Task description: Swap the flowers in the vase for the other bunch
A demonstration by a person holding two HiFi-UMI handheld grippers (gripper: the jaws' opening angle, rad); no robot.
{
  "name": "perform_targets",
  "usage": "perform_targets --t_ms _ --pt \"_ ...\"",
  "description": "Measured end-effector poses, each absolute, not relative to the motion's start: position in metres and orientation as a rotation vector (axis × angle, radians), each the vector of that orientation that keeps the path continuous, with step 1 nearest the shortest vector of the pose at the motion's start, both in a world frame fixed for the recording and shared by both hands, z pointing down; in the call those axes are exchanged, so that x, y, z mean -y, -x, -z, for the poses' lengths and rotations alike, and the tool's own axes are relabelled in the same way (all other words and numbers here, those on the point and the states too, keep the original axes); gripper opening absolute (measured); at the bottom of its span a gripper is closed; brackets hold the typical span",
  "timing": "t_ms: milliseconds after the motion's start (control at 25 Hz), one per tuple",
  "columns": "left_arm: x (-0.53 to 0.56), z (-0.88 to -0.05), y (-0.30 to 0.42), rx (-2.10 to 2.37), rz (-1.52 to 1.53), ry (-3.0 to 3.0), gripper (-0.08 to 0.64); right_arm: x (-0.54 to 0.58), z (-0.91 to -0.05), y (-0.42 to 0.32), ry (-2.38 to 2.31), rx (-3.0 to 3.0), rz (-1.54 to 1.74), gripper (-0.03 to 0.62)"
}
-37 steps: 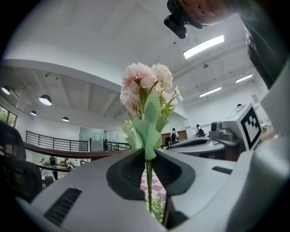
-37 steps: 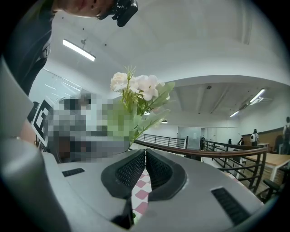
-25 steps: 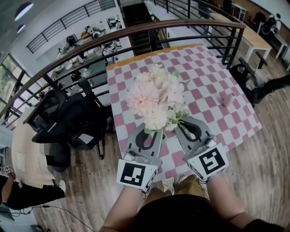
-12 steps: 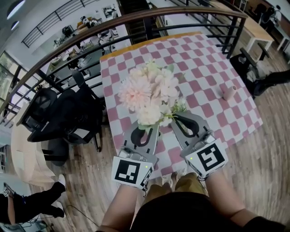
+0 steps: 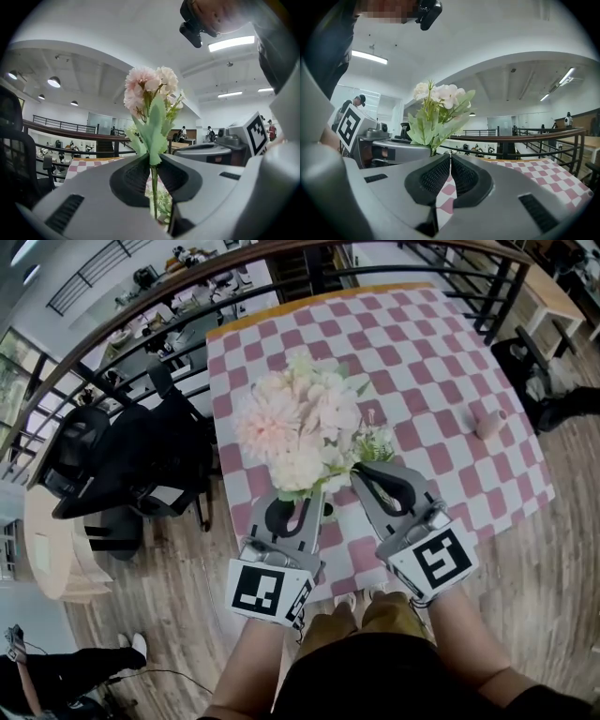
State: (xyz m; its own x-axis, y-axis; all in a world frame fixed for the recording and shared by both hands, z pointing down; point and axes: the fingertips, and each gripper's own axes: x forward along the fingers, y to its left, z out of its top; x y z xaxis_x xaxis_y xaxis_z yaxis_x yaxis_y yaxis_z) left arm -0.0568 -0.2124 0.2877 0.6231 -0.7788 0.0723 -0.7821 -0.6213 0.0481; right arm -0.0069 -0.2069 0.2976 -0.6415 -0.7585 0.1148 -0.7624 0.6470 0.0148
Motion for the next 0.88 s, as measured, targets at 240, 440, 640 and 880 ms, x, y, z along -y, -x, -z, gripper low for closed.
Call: perform_targets --t_ms 240,440,640,880 --pt "0.219 -0.308 0.057 1.350 -0.091 -2.710 0.054 0.216 -0.315 0.006 -1.244 2.765 -0.121 0.035" --pt "0.227 -0.330 0.060 1.367 -0.117 -2.667 0.054 0.221 -0.340 0.008 -1.198 2.755 -0.175 0.035" --pt "0.232 -0.342 0.061 1.371 -0.137 -2.643 0.054 0.228 -0.351 0.009 -1.173 2.751 -0.218 0.035" --pt "0.232 -0.355 0.063 1.358 -0.146 -2.648 0.055 0.228 -0.368 0.012 -1.150 2.747 -0.260 0.035"
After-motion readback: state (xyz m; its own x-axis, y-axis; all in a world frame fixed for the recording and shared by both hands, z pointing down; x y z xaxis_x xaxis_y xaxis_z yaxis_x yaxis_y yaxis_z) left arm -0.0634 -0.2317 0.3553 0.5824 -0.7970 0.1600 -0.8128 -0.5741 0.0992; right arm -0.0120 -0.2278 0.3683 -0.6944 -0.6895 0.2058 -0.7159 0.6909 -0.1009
